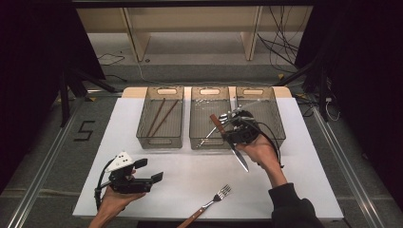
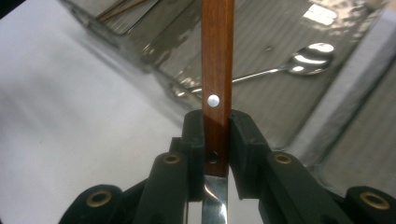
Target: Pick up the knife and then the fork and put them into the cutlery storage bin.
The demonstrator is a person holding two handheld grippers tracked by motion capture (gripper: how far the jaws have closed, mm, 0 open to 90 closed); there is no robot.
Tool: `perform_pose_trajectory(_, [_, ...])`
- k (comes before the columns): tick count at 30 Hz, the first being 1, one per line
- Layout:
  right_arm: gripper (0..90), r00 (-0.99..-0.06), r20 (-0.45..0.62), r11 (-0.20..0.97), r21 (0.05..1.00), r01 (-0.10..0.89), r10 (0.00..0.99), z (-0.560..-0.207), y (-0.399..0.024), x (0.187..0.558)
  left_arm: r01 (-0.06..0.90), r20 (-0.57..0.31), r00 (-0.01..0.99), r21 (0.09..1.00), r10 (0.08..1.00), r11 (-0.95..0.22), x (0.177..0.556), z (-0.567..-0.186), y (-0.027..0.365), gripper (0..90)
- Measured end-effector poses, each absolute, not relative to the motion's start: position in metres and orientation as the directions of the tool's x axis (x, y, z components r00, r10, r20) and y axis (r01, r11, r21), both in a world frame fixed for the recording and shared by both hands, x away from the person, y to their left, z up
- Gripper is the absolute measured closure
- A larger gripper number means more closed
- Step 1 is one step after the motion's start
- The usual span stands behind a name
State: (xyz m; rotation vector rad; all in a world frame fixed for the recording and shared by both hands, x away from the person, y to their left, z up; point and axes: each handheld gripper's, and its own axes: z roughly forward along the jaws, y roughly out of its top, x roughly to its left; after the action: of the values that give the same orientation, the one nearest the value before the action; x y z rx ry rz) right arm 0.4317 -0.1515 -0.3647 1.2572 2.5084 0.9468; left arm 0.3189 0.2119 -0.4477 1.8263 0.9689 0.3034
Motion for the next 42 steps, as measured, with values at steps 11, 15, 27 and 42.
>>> perform_pose_trajectory(11, [77.7,-0.511,0.111,0.332,0.64,0.693,0.852,-0.346,-0.194,0.467,0.481,-0.215,0.646,0.86,0.732,-0.172,0.319,-0.448,0.212,15.0])
perform_pose_trajectory(15, [77.7,-0.474,0.12,0.292,0.65,0.702,0.872,-0.341,-0.204,0.479,0.482,-0.217,0.646,0.86,0.732,-0.17,0.319,-0.448,0.212,15.0])
perform_pose_trajectory(27, [77.6,-0.391,0.127,0.211,0.672,0.71,0.912,-0.338,-0.221,0.508,0.481,-0.223,0.644,0.862,0.732,-0.161,0.319,-0.448,0.212,15.0])
perform_pose_trajectory(42, [77.6,-0.312,0.136,0.143,0.673,0.725,0.94,-0.353,-0.235,0.532,0.481,-0.223,0.647,0.861,0.729,-0.164,0.319,-0.447,0.212,15.0])
